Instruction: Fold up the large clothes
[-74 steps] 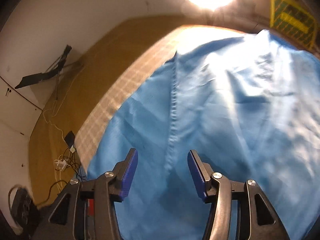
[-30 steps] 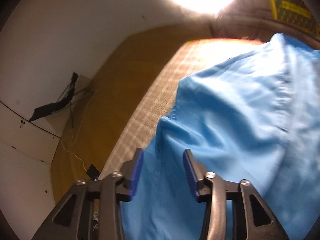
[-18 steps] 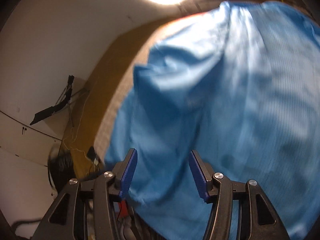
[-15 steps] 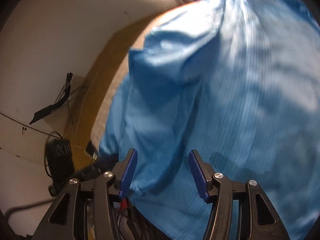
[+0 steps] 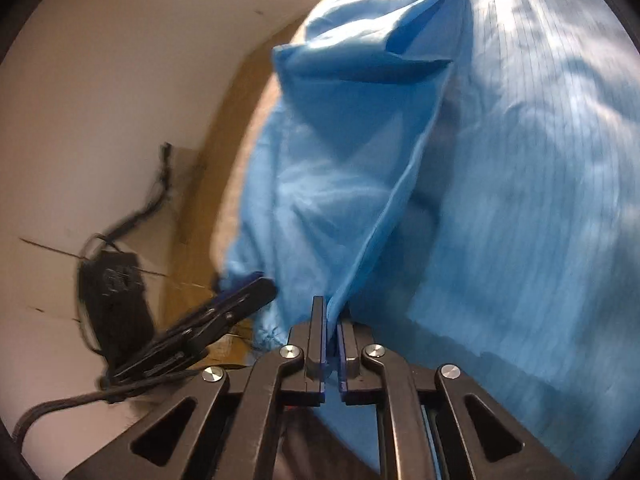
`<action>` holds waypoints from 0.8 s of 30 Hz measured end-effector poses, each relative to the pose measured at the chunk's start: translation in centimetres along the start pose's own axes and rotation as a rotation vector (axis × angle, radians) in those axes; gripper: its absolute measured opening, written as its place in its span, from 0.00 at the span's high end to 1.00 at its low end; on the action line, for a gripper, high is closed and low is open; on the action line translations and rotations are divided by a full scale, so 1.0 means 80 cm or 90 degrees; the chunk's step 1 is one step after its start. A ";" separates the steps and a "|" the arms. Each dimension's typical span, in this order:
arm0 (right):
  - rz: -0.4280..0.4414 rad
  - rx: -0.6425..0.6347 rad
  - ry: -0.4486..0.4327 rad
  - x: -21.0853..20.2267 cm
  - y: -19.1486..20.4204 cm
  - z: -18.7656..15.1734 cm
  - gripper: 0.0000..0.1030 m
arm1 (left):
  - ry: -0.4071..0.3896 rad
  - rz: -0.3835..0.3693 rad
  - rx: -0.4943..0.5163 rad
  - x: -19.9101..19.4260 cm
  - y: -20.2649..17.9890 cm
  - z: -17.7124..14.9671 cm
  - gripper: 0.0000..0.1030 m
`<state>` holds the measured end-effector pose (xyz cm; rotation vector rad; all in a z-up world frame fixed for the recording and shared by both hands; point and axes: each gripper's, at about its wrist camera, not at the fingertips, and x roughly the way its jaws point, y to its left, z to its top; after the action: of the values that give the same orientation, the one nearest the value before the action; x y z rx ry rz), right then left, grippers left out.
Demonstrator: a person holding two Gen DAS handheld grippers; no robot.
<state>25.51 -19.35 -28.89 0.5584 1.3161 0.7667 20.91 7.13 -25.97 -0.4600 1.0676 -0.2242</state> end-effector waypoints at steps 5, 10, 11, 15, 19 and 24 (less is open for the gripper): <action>0.090 0.068 -0.058 -0.028 -0.013 -0.008 0.98 | -0.011 -0.035 -0.006 -0.014 0.006 0.006 0.56; 0.007 0.051 -0.052 -0.034 -0.024 -0.016 0.98 | 0.022 -0.026 0.005 0.015 -0.007 0.021 0.56; -0.002 0.049 -0.047 -0.033 -0.024 -0.017 0.98 | 0.038 -0.008 0.012 0.026 -0.012 0.022 0.56; -0.022 0.042 -0.036 -0.025 -0.021 -0.020 0.98 | 0.049 0.028 0.030 0.043 -0.026 0.025 0.56; -0.015 0.044 -0.022 -0.012 -0.016 -0.026 0.98 | 0.071 0.006 0.020 0.060 -0.029 0.031 1.00; 0.020 0.011 -0.005 0.001 0.015 -0.032 0.98 | 0.013 -0.011 0.005 0.018 -0.018 0.043 1.00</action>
<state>22.79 -18.67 -28.51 0.5963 1.3102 0.7780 24.66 6.16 -25.05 -0.4609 1.0828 -0.2496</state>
